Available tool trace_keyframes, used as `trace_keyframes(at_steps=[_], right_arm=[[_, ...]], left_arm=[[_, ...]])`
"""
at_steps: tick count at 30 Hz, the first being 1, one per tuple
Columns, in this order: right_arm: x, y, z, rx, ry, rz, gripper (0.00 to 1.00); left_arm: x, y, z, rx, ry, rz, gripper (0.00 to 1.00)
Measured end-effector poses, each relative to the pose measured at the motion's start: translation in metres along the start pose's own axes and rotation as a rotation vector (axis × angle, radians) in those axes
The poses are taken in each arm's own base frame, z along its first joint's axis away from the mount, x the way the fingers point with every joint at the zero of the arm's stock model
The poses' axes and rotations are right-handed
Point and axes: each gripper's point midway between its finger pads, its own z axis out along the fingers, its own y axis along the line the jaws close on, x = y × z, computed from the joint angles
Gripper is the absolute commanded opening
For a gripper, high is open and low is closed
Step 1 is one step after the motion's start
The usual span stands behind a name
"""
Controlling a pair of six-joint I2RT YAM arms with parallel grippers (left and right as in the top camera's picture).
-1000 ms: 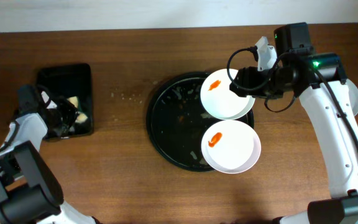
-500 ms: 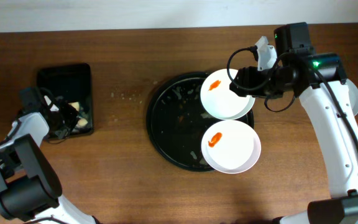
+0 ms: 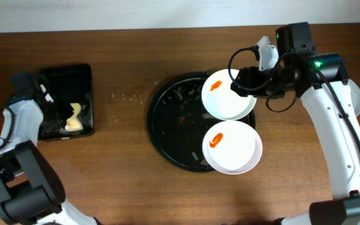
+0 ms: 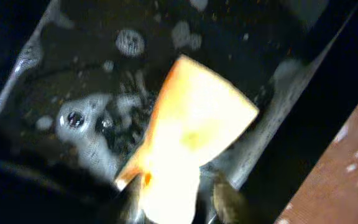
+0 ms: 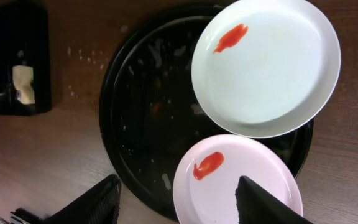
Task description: Clean dirty plates on tray and stack at the side
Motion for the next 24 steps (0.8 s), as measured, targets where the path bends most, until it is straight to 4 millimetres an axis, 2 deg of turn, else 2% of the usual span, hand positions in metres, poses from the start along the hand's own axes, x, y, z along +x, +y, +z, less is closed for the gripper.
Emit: trace_keyframes(at_steps=[7,9,13,17,21,23,24], right_arm=[[0.0,0.0,0.0,0.0,0.0,0.0,0.61],[0.0,0.0,0.0,0.0,0.0,-0.001,0.61],[0.0,0.0,0.0,0.0,0.0,0.0,0.61],[0.0,0.0,0.0,0.0,0.0,-0.001,0.61],[0.0,0.0,0.0,0.0,-0.001,0.0,0.61],[0.0,0.0,0.0,0.0,-0.001,0.0,0.61],[0.0,0.0,0.0,0.0,-0.001,-0.001,0.61]], left_arm=[[0.004,-0.012,0.001,-0.076,-0.023,0.159,0.55],[-0.001,-0.01,0.001,-0.102,-0.05,0.173,0.55],[-0.029,-0.01,-0.002,-0.125,-0.167,0.192,0.53],[-0.033,-0.011,-0.001,-0.126,-0.181,0.215,0.53],[-0.027,-0.009,0.02,-0.129,-0.136,0.24,0.53],[-0.019,-0.006,0.037,-0.13,-0.093,0.253,0.46],[-0.016,-0.005,0.044,-0.129,-0.076,0.258,0.36]])
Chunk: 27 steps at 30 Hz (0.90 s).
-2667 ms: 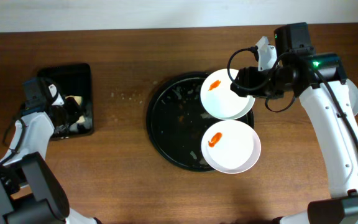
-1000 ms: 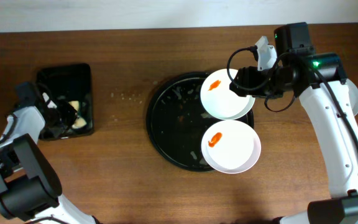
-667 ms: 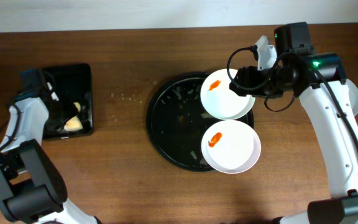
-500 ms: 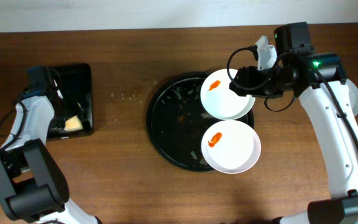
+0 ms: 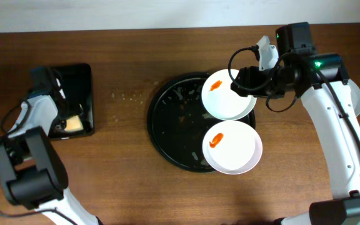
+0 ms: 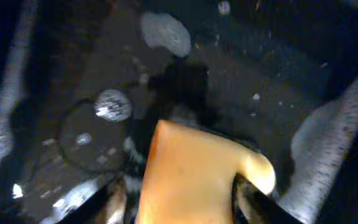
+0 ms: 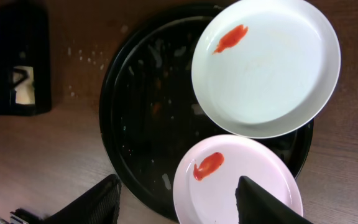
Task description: Clean dirty plates on tray and stack at the side
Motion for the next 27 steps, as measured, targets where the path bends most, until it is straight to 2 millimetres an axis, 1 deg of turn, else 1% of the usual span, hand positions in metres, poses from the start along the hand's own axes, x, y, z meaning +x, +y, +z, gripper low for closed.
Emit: trace_keyframes(at_steps=[1,3,7,14,15,16,17,18,19,23,27], right_arm=[[0.0,0.0,0.0,0.0,0.0,0.0,0.61],[0.0,0.0,0.0,0.0,0.0,0.001,0.61],[0.0,0.0,0.0,0.0,0.0,0.001,0.61],[0.0,0.0,0.0,0.0,0.0,0.001,0.61],[0.0,0.0,0.0,0.0,0.0,0.0,0.61],[0.0,0.0,0.0,0.0,0.0,0.001,0.61],[0.0,0.0,0.0,0.0,0.0,0.001,0.61],[0.0,0.0,0.0,0.0,0.0,0.0,0.61],[0.0,0.0,0.0,0.0,0.0,0.0,0.61],[0.0,0.0,0.0,0.0,0.0,0.001,0.61],[0.0,0.0,0.0,0.0,0.0,0.0,0.61]], left_arm=[[0.002,-0.001,0.006,0.006,0.008,0.004,0.3],[0.0,-0.005,0.009,0.022,0.004,0.015,0.0],[-0.005,-0.006,0.008,0.027,-0.014,0.021,0.0],[-0.005,-0.006,0.009,0.026,-0.013,0.021,0.0],[-0.005,-0.006,0.008,0.027,-0.013,0.021,0.1],[-0.005,-0.007,0.006,0.03,-0.014,0.021,0.27],[-0.004,-0.007,0.003,0.034,-0.009,0.018,0.38],[-0.003,-0.007,0.0,0.037,-0.003,0.025,0.44],[-0.002,-0.008,-0.007,0.044,0.0,0.026,0.47],[-0.01,-0.009,-0.027,0.057,-0.041,0.024,0.47],[-0.021,-0.01,-0.028,0.055,-0.086,0.022,0.47]])
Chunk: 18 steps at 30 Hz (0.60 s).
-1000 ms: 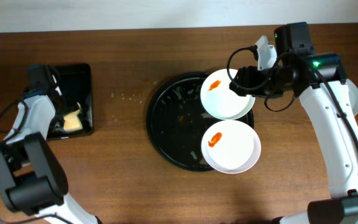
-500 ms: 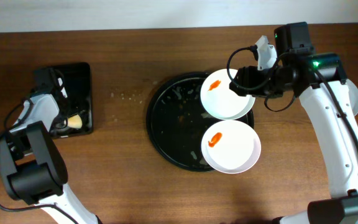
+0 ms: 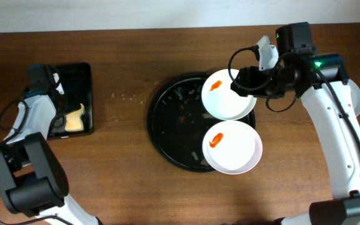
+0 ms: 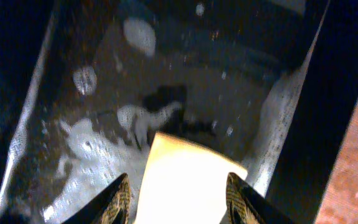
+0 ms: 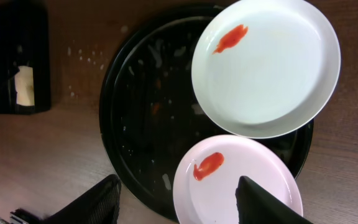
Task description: Clean dirty plates on tray and stack at the side
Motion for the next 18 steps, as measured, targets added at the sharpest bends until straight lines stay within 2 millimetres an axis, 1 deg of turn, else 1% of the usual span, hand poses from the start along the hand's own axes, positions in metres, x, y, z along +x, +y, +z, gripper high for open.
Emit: trace_keyframes(at_steps=[2,4,6,7,10,11,12,18], right_arm=[[0.0,0.0,0.0,0.0,0.0,0.0,0.61],[0.0,0.0,0.0,0.0,0.0,0.001,0.61],[0.0,0.0,0.0,0.0,0.0,0.0,0.61],[0.0,0.0,0.0,0.0,0.0,0.0,0.61],[0.0,0.0,0.0,0.0,0.0,0.0,0.61],[0.0,0.0,0.0,0.0,0.0,0.0,0.61],[0.0,0.0,0.0,0.0,0.0,0.001,0.61],[0.0,0.0,0.0,-0.002,0.0,-0.001,0.61]], left_arm=[[-0.009,-0.001,0.0,0.005,-0.036,0.0,0.46],[-0.011,-0.001,0.003,0.005,-0.043,0.0,0.45],[-0.007,-0.001,0.011,0.004,-0.029,0.002,0.39],[-0.003,-0.001,0.018,0.005,-0.012,0.002,0.35],[0.012,-0.001,0.043,0.007,0.041,0.008,0.16],[0.009,-0.002,0.044,0.01,0.035,0.01,0.06],[0.009,-0.002,0.045,0.009,0.036,0.009,0.01],[0.007,-0.002,0.045,0.01,0.037,0.006,0.0]])
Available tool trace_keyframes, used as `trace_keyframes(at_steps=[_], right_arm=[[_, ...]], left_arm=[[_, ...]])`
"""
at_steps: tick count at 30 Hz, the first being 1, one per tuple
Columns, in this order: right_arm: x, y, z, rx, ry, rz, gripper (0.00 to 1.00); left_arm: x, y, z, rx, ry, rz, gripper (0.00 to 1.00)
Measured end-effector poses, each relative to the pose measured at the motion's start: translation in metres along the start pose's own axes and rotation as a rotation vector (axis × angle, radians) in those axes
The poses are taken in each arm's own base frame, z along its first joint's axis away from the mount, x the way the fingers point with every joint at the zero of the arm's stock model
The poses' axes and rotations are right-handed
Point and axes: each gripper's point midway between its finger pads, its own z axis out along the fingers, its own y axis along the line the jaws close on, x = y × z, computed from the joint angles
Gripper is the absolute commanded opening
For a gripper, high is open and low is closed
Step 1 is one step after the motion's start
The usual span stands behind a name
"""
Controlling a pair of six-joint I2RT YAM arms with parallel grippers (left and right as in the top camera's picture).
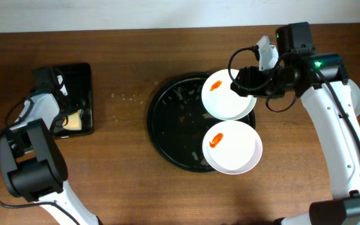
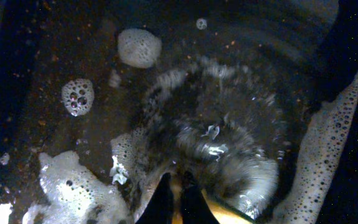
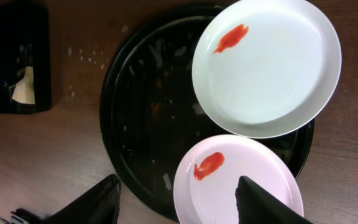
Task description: Clean dirty plates on tray and stack at the side
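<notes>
Two white plates, each with a red sauce smear, rest on the round black tray (image 1: 167, 125): the upper plate (image 1: 228, 95) and the lower plate (image 1: 232, 147). My right gripper (image 3: 179, 202) hangs open above them, its fingers spread over the lower plate (image 3: 238, 180). At the far left my left gripper (image 2: 174, 180) is down in the black basin (image 1: 83, 75) of soapy water. Its jaws are pinched together on the yellow sponge (image 2: 222, 213), which also shows in the overhead view (image 1: 74, 122).
Foam (image 2: 73, 186) and bubbles float in the basin. Crumbs and specks lie on the tray floor and on the table between basin and tray (image 1: 127, 95). A white plate edge (image 1: 357, 100) peeks from behind the right arm at the table's right side.
The left fingers stood apart on either side of the sponge; now they are squeezed together on it, lower in the soapy water. The right arm and plates have not moved.
The left gripper was in the basin with the sponge at every moment, first holding it tilted, then astride it, then wide around it, now pinched shut on it. The right gripper stayed open over the two smeared plates throughout.
</notes>
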Motion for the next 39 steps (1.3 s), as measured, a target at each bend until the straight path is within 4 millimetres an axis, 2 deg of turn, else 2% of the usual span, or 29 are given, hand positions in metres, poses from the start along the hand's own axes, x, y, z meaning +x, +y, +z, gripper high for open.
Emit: trace_keyframes(at_steps=[4,5,6,7,8,9,13,16,19,24,29,32,35,39], right_arm=[[0.0,0.0,0.0,0.0,0.0,0.001,0.61],[0.0,0.0,0.0,0.0,0.0,0.001,0.61],[0.0,0.0,0.0,0.0,0.0,0.001,0.61],[0.0,0.0,0.0,0.0,0.0,0.001,0.61],[0.0,0.0,0.0,0.0,0.0,0.001,0.61],[0.0,0.0,0.0,0.0,0.0,0.001,0.61],[0.0,0.0,0.0,0.0,0.001,0.001,0.61],[0.0,0.0,0.0,0.0,0.0,0.001,0.61],[0.0,0.0,0.0,0.0,0.0,0.001,0.61],[0.0,0.0,0.0,0.0,0.0,0.001,0.61],[0.0,0.0,0.0,0.0,0.001,0.001,0.61],[0.0,0.0,0.0,0.0,0.001,0.001,0.61],[0.0,0.0,0.0,0.0,0.002,0.002,0.61],[0.0,0.0,0.0,0.0,0.001,0.001,0.61]], left_arm=[[0.001,0.0,-0.006,0.001,0.006,0.0,0.0],[0.002,0.0,-0.009,0.002,0.008,0.0,0.09],[0.002,-0.001,-0.013,0.004,0.005,0.0,0.4],[0.001,-0.001,-0.018,0.005,-0.003,0.001,0.58],[-0.002,-0.001,-0.022,0.006,-0.012,0.001,0.66],[-0.005,-0.002,-0.03,0.008,-0.026,0.004,0.69],[-0.016,-0.003,-0.069,0.015,-0.081,0.0,0.73],[-0.011,-0.003,-0.077,0.013,-0.063,0.001,0.73],[0.009,0.0,-0.077,0.003,0.017,0.001,0.73],[0.025,0.002,-0.073,-0.004,0.069,-0.023,0.72],[0.05,0.005,-0.064,-0.022,0.129,-0.176,0.72],[0.061,0.006,-0.059,-0.038,0.152,-0.301,0.79],[0.056,0.006,-0.049,-0.03,0.098,-0.437,0.78],[0.05,0.005,-0.042,-0.014,0.043,-0.514,0.8]])
